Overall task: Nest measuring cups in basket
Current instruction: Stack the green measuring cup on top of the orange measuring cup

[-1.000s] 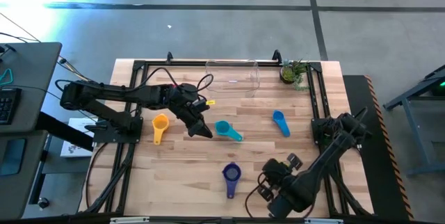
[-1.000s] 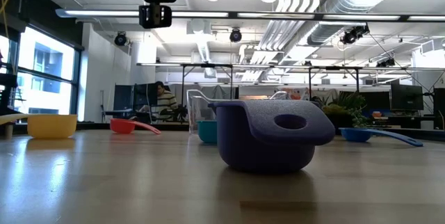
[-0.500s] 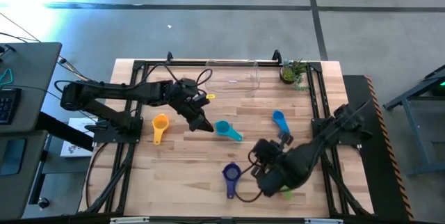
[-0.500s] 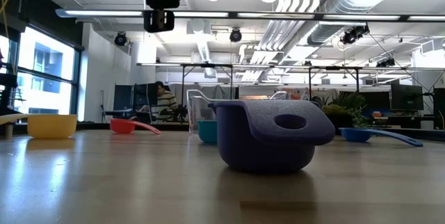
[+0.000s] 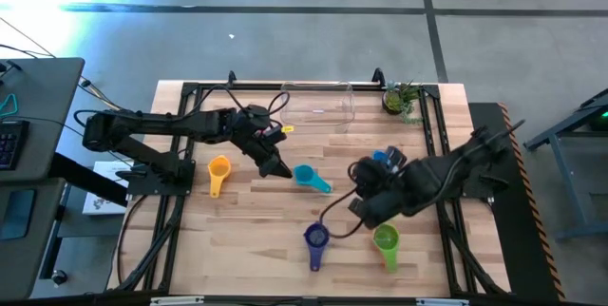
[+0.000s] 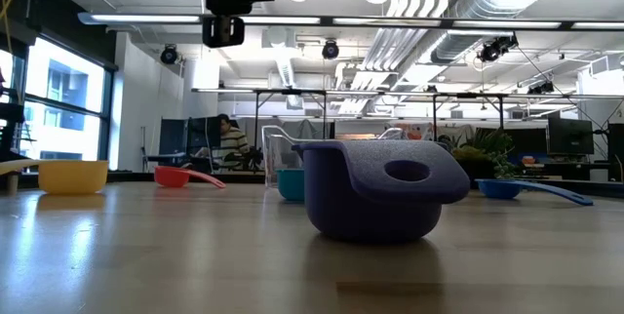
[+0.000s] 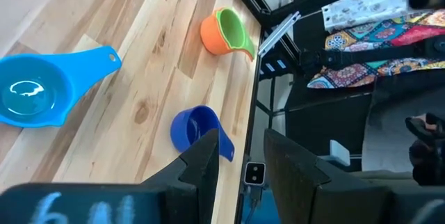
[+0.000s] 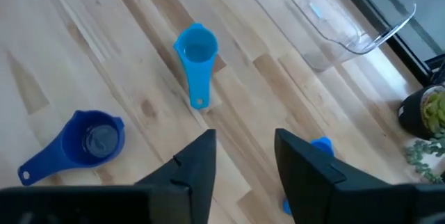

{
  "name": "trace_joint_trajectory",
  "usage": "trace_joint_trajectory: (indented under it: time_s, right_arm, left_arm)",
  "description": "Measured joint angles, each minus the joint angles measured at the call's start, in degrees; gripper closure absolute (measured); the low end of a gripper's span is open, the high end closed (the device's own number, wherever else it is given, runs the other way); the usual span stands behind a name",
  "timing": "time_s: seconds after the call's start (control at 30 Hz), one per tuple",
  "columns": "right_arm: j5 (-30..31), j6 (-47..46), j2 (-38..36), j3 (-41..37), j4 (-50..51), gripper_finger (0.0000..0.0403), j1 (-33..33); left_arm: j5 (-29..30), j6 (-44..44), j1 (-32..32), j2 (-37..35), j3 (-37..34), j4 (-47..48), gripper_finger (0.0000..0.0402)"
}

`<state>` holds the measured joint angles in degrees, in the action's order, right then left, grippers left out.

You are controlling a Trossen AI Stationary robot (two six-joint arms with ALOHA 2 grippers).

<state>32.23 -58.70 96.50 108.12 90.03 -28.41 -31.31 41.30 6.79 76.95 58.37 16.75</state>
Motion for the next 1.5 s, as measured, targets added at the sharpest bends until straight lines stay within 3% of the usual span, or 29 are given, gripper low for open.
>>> trace_joint_trajectory:
  time_s: [0.13, 0.3, 0.73, 1.17, 1.5]
  right_arm:
    - [-1.47, -1.98, -2.40, 0.00, -0.01, 0.0250, 1.91]
    - [-8.42, -12.19, -4.78, -0.68, -0.04, 0.0249, 2.12]
    - [-24.89, -45.64, -5.09, -17.99, -2.42, 0.0249, -12.68]
    - [-26.90, -65.79, -5.09, -30.76, -17.70, 0.0249, -24.87]
    - [-29.52, -67.47, -4.36, -39.62, -32.02, 0.0249, -28.13]
  left_arm:
    - [-0.24, 0.00, -1.03, 0.00, 0.00, 0.14, 0.0298]
    - [-0.42, 0.00, -3.14, 0.00, 0.00, 0.49, 0.0298]
    - [-0.42, -1.46, -6.64, 0.00, 0.00, 0.60, 0.0298]
    - [-0.28, -1.07, -6.62, -0.02, 0.00, 0.56, 0.0298]
    - [-0.07, -0.87, -6.62, -0.02, 0.00, 0.53, 0.0298]
